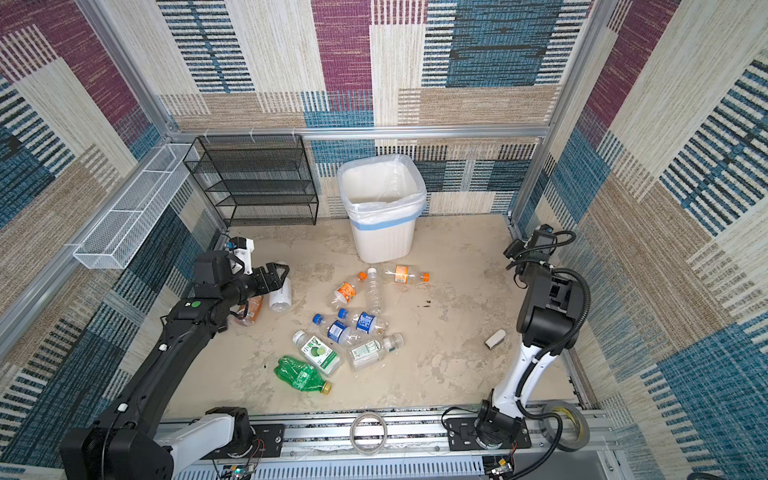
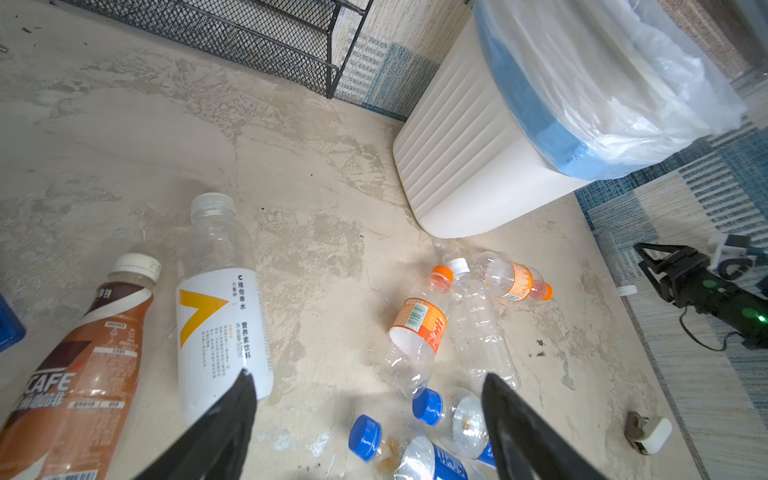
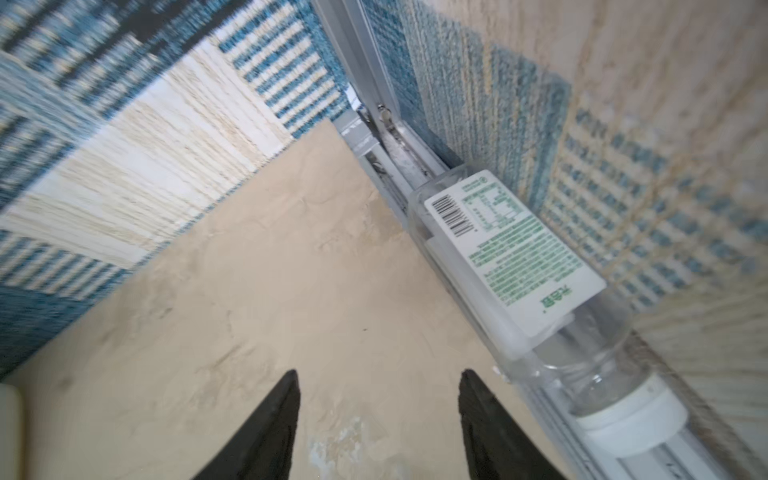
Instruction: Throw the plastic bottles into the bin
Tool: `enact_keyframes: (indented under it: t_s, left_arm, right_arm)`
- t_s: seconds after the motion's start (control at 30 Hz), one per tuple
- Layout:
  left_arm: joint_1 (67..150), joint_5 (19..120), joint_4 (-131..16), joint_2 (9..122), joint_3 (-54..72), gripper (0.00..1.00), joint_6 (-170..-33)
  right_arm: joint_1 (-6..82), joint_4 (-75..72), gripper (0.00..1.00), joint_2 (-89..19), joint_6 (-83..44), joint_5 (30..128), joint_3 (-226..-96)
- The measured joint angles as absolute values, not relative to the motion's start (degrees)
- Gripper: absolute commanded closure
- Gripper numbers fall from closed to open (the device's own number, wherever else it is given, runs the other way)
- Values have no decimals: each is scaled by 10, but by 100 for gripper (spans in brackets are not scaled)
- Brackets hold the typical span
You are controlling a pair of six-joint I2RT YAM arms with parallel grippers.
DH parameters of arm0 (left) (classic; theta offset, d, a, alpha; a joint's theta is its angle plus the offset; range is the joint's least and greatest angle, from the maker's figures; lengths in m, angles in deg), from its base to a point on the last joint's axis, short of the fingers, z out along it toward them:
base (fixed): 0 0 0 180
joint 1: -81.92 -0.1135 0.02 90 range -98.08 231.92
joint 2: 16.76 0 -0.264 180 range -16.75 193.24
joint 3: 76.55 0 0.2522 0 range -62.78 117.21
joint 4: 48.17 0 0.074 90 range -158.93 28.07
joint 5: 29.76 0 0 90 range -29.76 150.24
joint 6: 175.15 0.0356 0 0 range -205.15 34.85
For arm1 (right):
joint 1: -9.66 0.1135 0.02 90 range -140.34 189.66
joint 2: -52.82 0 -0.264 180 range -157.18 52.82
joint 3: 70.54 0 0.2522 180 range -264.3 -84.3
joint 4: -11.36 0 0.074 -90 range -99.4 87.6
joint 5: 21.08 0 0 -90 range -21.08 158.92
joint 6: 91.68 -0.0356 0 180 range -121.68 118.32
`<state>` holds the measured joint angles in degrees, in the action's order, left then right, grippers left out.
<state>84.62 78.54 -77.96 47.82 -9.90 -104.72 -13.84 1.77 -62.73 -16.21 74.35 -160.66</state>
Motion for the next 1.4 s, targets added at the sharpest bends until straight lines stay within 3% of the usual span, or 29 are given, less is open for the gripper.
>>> enact_keyframes:
  t_s: [0.13, 0.33, 0.9, 1.4]
  left_arm:
    - [846, 801, -765, 489, -101, 14, -1049]
    - [846, 821, -748, 509, -101, 14, -1050]
    - [846, 832, -741, 549, -82, 14, -1052]
    - [846, 832, -741, 570, -71, 15, -1052]
  right_arm:
    - [-133, -66, 22, -648, -106, 643, -1648]
    - [-133, -127, 18, -678, -41, 554, -1686]
    - [-122, -162, 16, -798, 114, 520, -1831]
    - [-117, -112, 24, -821, 162, 476, -1843]
